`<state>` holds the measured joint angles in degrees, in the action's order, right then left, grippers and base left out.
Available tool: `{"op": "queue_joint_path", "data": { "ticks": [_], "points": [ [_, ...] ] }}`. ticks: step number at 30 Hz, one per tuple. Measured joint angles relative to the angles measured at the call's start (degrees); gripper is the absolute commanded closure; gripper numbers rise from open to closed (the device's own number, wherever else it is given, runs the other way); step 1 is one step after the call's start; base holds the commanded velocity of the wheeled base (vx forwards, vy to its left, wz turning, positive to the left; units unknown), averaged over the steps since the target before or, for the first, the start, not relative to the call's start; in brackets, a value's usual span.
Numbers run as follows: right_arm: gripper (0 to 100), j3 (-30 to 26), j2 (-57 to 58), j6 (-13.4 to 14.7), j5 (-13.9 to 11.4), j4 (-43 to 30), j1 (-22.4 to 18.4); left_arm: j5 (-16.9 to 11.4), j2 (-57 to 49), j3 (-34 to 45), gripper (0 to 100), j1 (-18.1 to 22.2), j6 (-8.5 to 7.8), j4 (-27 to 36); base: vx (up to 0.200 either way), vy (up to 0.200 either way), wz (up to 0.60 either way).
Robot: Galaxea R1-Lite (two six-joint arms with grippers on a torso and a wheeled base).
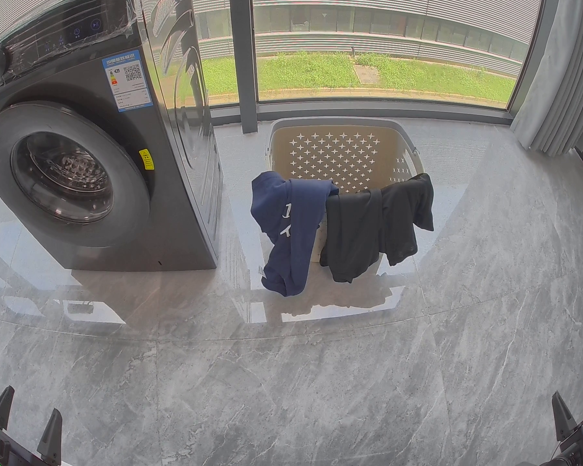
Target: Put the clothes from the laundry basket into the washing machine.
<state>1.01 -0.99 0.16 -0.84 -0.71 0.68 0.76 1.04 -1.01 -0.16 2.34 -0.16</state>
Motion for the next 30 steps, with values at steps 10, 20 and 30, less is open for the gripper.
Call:
{"op": "queue_joint_path", "data": {
  "ticks": [10, 20, 30],
  "points": [
    [0, 0.0, 0.0, 0.0, -0.02, 0.02, -0.02, 0.02, 0.0, 0.0, 0, -0.02, -0.07, 0.0, 0.2, 0.0, 0.0],
    [0, 0.0, 0.0, 0.0, -0.02, 0.05, -0.02, 0.02, 0.0, 0.0, 0, -0.05, -0.07, 0.0, 0.06, 0.0, 0.0],
    [0, 0.0, 0.0, 0.02, -0.02, 0.0, 0.0, 0.0, 0.0, 0.0, 0, -0.02, -0.1, 0.0, 0.0, -0.16, 0.0]
  ]
}}
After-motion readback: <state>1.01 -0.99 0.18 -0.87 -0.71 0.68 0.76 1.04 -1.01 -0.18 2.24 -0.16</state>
